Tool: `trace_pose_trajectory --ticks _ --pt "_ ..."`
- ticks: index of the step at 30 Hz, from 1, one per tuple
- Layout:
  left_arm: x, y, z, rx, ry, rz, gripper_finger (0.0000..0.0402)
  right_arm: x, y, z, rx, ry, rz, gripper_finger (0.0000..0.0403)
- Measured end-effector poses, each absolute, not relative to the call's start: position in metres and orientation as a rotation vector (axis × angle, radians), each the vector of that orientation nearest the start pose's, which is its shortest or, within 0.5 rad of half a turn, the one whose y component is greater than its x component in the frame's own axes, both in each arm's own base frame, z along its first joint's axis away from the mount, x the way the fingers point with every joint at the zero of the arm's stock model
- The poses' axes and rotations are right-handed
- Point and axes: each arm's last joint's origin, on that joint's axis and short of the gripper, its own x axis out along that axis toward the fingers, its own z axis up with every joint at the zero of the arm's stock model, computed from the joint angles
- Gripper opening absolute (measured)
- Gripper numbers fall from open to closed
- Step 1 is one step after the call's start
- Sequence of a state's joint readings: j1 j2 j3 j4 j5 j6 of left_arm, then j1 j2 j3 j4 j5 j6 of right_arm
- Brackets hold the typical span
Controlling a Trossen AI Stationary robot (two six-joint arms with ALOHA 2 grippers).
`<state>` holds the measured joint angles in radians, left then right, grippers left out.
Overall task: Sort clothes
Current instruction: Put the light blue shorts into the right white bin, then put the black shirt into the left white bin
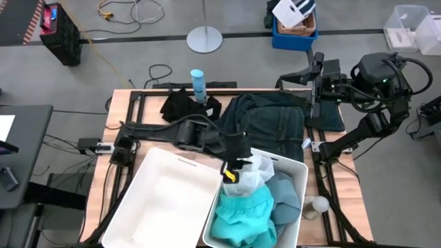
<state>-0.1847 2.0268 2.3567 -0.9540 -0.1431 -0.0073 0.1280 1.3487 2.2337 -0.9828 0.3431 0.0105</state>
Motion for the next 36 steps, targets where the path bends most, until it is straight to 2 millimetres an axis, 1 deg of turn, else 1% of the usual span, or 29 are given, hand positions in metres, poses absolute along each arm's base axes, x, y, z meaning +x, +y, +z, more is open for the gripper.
trace_pose_trajectory --ticks 3,4,5,8,11,16,18,19,21,22,24,25,28,29,32,36 --pt "0.428 -0.072 0.397 0.059 0.747 -0.038 0.0111 0.165 0.011 0.58 -0.01 0.086 -0.215 0.0219" --pt "0.43 -0.073 0.386 0.052 0.81 -0.052 0.0111 0.165 0.011 0.58 -0.01 0.086 -0.215 0.0219" --pt "0.434 -0.075 0.374 0.042 0.872 -0.075 0.0111 0.165 0.011 0.58 -0.01 0.084 -0.215 0.0219" --pt "0.441 -0.085 0.348 0.002 0.991 -0.179 0.0111 0.165 0.011 0.58 -0.014 0.084 -0.215 0.0219" --pt "0.453 -0.096 0.325 0.001 1.028 -0.248 0.0111 0.165 0.011 0.58 -0.017 0.084 -0.215 0.0219" --pt "0.479 -0.105 0.274 0.022 1.1 -0.286 0.0111 0.165 0.011 0.58 -0.02 0.085 -0.214 0.0219" --pt "0.484 -0.105 0.261 0.001 1.126 -0.302 0.0112 0.165 0.011 0.58 -0.02 0.084 -0.214 0.0219" --pt "0.485 -0.105 0.258 -0.011 1.134 -0.312 0.0114 0.165 0.011 0.58 -0.02 0.085 -0.214 0.0219" --pt "0.484 -0.104 0.263 -0.023 1.12 -0.32 0.012 0.165 0.011 0.58 -0.015 0.085 -0.215 0.0219" --pt "0.482 -0.104 0.271 -0.022 1.096 -0.321 0.0125 0.165 0.011 0.58 -0.014 0.088 -0.215 0.0219" --pt "0.478 -0.1 0.294 -0.022 1.009 -0.317 0.0136 0.165 0.011 0.579 -0.015 0.094 -0.215 0.0219" --pt "0.476 -0.097 0.309 -0.027 0.951 -0.306 0.0142 0.165 0.011 0.579 -0.016 0.096 -0.215 0.0219" --pt "0.465 -0.081 0.354 -0.058 0.784 -0.249 0.016 0.165 0.011 0.579 -0.017 0.095 -0.215 0.0219" --pt "0.459 -0.075 0.369 -0.068 0.73 -0.222 0.0165 0.165 0.011 0.579 -0.02 0.095 -0.214 0.0219" --pt "0.441 -0.059 0.403 -0.087 0.637 -0.143 0.018 0.165 0.011 0.579 -0.02 0.095 -0.214 0.0219" --pt "0.409 -0.038 0.439 -0.086 0.583 -0.037 0.0189 0.165 0.011 0.579 -0.02 0.095 -0.214 0.0219"
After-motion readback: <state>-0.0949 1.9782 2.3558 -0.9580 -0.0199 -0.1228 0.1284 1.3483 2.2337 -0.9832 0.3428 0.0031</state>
